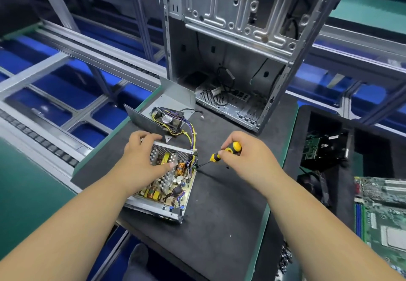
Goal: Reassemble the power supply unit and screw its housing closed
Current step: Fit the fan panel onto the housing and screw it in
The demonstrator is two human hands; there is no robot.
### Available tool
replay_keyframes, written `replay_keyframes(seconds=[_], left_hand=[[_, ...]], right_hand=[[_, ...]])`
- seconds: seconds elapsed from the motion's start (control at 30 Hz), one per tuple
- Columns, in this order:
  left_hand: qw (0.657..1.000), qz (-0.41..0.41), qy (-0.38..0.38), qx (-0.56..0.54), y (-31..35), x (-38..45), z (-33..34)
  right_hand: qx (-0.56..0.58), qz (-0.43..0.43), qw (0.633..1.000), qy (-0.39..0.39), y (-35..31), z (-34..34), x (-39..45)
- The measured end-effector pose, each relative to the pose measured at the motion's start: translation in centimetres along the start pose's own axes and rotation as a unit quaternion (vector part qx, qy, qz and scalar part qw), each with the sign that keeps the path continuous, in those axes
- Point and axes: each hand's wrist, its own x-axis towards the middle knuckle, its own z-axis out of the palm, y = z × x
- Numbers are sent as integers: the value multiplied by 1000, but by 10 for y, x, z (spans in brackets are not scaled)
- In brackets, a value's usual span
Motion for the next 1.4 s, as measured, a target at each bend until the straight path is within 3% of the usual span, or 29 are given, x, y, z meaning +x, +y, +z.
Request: replay_keyframes(seconds=[0.47,0.63,0.97,1.17,1.4], left_hand=[[999,11,16,-41,-6,2,7],[999,13,15,-41,-7,2,7],[999,12,0,-46,-10,6,11],[998,9,-4,-54,-10,6,11],[998,11,-7,-62,-7,5,9]], right_hand=[[-31,-6,999,-12,-10,4,6],[-91,-38,995,-28,-16,2,7],[-264,-202,932,-147,-56,-6,15],[-327,-220,906,-156,-66,-6,18],[-332,-195,915,-121,-62,-7,21]])
